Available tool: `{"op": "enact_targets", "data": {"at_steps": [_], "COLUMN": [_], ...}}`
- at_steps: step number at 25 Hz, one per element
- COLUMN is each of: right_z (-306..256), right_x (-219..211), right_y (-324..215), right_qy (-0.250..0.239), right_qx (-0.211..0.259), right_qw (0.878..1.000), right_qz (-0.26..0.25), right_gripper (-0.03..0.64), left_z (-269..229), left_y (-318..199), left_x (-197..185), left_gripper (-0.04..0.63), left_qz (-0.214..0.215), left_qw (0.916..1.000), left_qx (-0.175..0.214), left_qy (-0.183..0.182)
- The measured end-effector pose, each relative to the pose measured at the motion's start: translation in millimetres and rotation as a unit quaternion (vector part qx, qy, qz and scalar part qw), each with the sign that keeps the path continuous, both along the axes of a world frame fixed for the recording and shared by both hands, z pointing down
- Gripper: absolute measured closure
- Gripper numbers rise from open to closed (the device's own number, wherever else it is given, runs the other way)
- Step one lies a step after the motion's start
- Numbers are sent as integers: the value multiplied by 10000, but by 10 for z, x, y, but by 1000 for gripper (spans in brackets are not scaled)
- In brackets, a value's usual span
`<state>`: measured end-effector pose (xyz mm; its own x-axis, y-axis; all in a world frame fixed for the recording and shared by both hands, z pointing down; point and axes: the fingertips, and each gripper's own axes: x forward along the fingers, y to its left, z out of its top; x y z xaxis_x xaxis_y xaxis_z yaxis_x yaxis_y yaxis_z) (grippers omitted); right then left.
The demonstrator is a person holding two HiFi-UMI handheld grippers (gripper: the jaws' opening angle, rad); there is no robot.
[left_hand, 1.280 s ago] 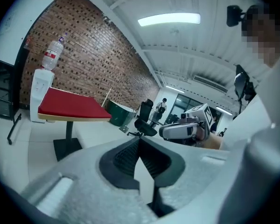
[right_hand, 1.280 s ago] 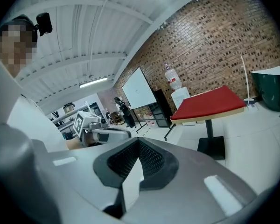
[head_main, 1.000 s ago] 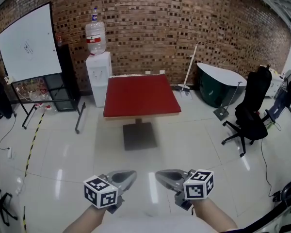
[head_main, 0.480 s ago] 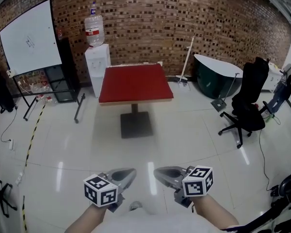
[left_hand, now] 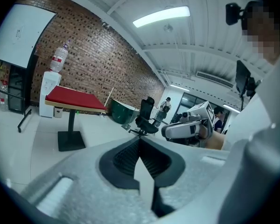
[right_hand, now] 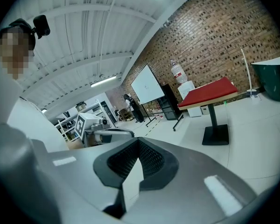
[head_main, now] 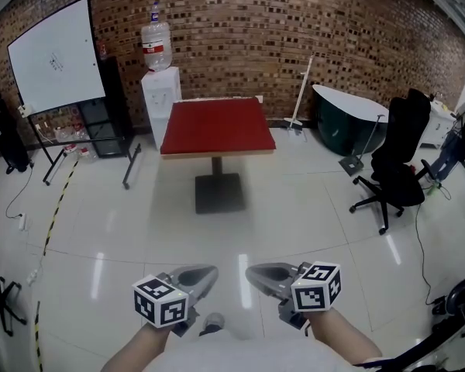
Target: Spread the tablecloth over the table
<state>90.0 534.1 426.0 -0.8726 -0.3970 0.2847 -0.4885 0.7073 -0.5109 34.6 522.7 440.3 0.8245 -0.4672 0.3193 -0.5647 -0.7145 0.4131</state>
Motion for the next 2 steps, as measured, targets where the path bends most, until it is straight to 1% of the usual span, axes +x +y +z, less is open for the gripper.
{"op": "enact_targets", "data": {"at_steps": [2], "right_z": [-1], "right_x": [52], "right_y": [73], "right_qy": [-14], "right_qx": [-5], "right_qw": [10000], "right_qz": [6], "right_gripper": [617], "left_z": [4], "left_y": [76], "left_x": [61], "left_gripper": [594], "left_qz": [13], "left_qw": [10000], "left_qx": [-11], "left_qy": [11]}}
